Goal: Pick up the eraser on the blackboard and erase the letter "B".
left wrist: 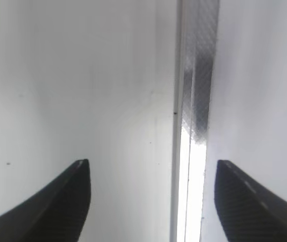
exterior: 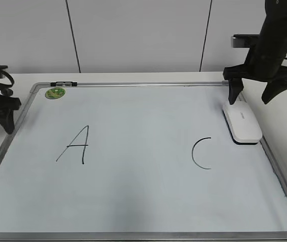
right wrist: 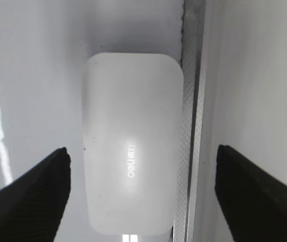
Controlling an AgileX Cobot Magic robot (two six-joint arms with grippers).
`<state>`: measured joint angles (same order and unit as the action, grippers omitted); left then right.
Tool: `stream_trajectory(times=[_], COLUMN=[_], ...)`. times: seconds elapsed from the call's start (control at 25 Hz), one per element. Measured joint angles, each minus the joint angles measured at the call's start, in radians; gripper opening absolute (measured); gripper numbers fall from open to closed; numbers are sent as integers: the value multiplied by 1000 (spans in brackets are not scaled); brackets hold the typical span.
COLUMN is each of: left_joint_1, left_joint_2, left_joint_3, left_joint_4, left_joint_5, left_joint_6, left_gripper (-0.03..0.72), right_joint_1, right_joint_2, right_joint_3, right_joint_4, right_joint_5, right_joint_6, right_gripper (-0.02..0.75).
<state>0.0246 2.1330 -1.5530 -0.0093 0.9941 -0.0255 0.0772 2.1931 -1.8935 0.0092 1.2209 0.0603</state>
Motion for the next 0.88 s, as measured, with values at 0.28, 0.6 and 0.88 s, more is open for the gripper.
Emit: stream_trajectory(times=[0.28, 0.6, 0.88], left_joint_1=[2, 2, -57], left_joint_2=[-134, -229, -394], left_joint_3=[-3, -3, 16], left_joint_4=[17, 19, 108], left_joint_5=[34, 96, 59], left_joint_6=[-6, -34, -43], left_gripper=[627, 559, 538], right_joint_1=[0, 0, 2], right_joint_2=[-87, -224, -386], right_joint_3=[0, 74, 224], right_joint_4=[0, 0, -1], right_joint_5=[0, 6, -3], right_joint_6=[19, 40, 44], right_gripper=[665, 581, 564])
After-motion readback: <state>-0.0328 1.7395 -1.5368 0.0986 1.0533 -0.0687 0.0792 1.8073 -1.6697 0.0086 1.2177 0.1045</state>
